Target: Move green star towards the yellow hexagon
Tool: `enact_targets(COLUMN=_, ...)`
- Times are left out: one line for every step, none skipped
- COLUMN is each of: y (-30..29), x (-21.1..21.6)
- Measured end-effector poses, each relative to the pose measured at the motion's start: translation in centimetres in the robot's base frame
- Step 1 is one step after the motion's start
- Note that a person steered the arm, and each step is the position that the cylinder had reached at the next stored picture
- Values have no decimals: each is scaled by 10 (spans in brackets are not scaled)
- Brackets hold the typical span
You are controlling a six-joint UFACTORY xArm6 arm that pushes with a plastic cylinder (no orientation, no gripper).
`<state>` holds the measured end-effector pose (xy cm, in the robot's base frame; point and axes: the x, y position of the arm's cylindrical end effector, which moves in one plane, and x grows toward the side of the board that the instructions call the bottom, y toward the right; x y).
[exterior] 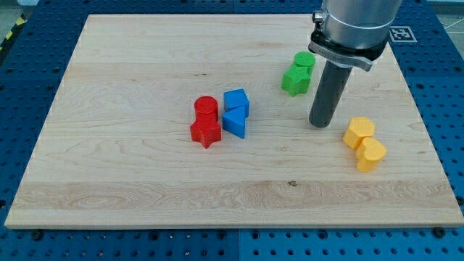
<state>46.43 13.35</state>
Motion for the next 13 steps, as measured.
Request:
enact_targets(y=0, x=-3)
enact_targets(y=0, x=-4)
enact_targets(y=0, x=-4)
enact_targets(y=9, x=-29)
enact_targets(y=21, x=-53)
enact_targets(y=38, x=-99)
enact_targets(y=39, x=-137)
enact_targets(y=24, x=-174)
enact_targets(y=-25, x=-191)
enact_targets(y=-77, x=-192)
enact_targets(y=-91, x=-138)
enact_targets(y=-91, x=-128)
enact_targets(y=-67, x=-106)
